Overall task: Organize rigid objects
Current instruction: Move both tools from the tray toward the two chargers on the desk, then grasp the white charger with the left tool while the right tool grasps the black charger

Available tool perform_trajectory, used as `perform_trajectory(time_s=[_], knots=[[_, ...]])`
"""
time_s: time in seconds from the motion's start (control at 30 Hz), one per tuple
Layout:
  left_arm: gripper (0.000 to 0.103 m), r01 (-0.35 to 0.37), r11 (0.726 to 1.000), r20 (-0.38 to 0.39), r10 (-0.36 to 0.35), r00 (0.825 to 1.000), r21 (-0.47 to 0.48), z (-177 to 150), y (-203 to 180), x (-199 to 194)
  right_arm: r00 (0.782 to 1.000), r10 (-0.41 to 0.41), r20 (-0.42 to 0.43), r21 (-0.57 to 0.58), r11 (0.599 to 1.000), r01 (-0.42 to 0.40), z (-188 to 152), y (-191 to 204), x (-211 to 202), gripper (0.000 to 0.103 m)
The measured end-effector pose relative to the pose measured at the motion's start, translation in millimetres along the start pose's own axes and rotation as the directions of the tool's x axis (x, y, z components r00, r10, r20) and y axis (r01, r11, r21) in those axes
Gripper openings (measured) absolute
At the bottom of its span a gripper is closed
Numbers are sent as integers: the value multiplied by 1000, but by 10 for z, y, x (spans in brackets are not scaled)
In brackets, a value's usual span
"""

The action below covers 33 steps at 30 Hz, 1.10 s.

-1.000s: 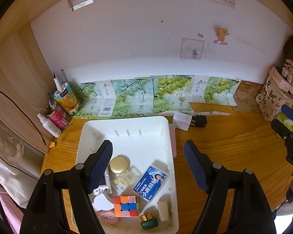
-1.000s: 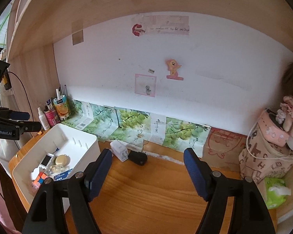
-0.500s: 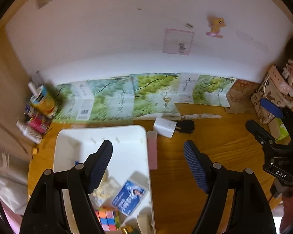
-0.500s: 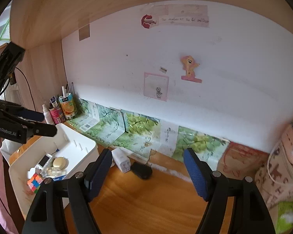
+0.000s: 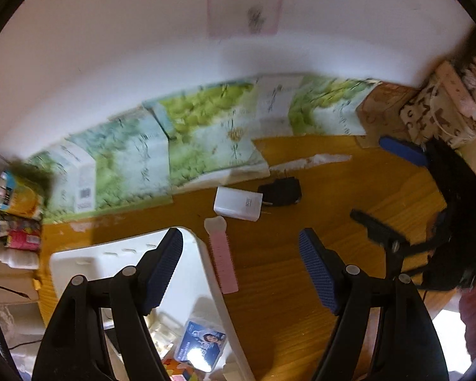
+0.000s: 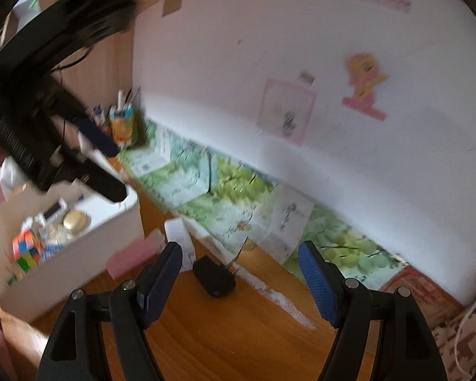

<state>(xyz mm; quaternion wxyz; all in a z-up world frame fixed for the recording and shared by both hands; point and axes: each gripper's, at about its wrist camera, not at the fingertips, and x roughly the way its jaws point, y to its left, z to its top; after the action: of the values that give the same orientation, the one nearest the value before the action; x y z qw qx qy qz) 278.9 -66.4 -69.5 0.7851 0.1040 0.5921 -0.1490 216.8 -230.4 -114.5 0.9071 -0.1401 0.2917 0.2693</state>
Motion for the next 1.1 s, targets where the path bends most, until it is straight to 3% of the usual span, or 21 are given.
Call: perform_trajectory(time_s=[0.17,0.27,0.87,1.1], knots=[[78,89,992,-129,-101,987,-90,191,162,342,998,-5,-63,-50,999,1,-154,87,257,76],[78,103,990,-161,-118,980,-95,257,180,447,997,14,-80,-31,999,-16,-214,108,371,76],[78,94,994,-334,-106,937,-50,430,101,1012,974,63,-217,68,996,-49,-495,132,1115,76],[78,83,996,-355,-86,931,-22,441,64,1177,970,64,-233,86,995,-45,-514,138,1229,76]])
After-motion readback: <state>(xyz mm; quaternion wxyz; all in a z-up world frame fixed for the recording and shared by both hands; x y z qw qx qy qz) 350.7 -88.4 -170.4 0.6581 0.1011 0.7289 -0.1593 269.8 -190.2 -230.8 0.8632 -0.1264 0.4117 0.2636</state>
